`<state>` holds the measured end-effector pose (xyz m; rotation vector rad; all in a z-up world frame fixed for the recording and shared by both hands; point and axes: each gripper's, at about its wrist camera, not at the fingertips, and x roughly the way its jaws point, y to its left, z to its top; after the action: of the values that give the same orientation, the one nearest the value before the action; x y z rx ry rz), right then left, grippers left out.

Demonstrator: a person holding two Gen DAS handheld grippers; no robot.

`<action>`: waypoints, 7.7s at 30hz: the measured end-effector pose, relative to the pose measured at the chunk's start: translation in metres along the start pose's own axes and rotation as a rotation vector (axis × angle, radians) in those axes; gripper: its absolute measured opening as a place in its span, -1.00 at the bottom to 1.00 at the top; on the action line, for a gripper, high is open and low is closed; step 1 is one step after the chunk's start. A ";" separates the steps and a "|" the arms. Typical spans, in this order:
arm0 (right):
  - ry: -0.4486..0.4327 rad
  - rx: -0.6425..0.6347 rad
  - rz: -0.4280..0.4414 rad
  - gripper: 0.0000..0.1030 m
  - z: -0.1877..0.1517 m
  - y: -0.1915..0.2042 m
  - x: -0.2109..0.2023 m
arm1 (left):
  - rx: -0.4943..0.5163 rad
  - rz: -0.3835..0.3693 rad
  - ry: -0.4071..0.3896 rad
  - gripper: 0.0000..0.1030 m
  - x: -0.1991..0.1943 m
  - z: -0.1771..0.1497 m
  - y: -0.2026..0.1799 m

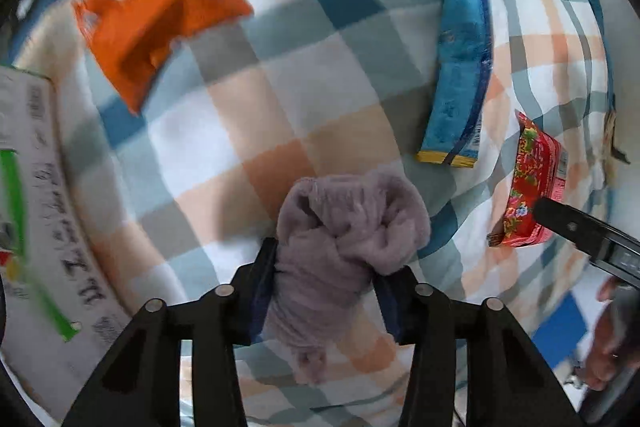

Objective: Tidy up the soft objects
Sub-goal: 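Grasp the lilac sock with the left tool while the right grasps the red candy pack, then carry the sock and red pack into the box and release both, then grasp the orange chip bag with the left tool while the right grasps the blue stick, then lower the orange bag and blue stick into the box and open both tools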

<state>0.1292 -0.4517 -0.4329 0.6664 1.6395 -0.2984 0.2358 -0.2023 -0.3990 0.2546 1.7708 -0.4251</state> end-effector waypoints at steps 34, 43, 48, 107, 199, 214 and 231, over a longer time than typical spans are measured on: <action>-0.073 -0.159 -0.041 -0.06 -0.036 0.087 -0.063 | -0.013 -0.020 -0.202 -0.34 -0.095 -0.066 -0.038; -0.182 -0.424 0.068 -0.06 -0.118 0.195 -0.146 | -0.107 -0.054 -0.413 -0.34 -0.192 -0.122 0.045; -0.192 -0.577 0.124 -0.06 -0.162 0.273 -0.163 | -0.208 -0.038 -0.460 -0.34 -0.219 -0.157 0.122; -0.026 -0.612 -0.120 0.85 -0.162 0.444 -0.027 | -0.476 0.007 -0.303 0.91 -0.160 -0.149 0.355; -0.065 -0.073 -0.107 -0.54 0.075 0.142 0.020 | 0.053 0.238 -0.080 -0.06 -0.016 0.108 0.012; -0.138 -0.140 -0.034 -0.70 0.041 0.168 -0.043 | 0.021 0.114 -0.206 -0.07 -0.086 0.064 -0.007; -0.256 -0.344 0.124 -0.71 -0.076 0.226 -0.164 | -0.086 -0.059 -0.426 -0.07 -0.206 -0.050 0.054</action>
<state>0.2065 -0.2714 -0.2204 0.4444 1.3550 -0.0074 0.2621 -0.1214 -0.1979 0.0439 1.3766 -0.4097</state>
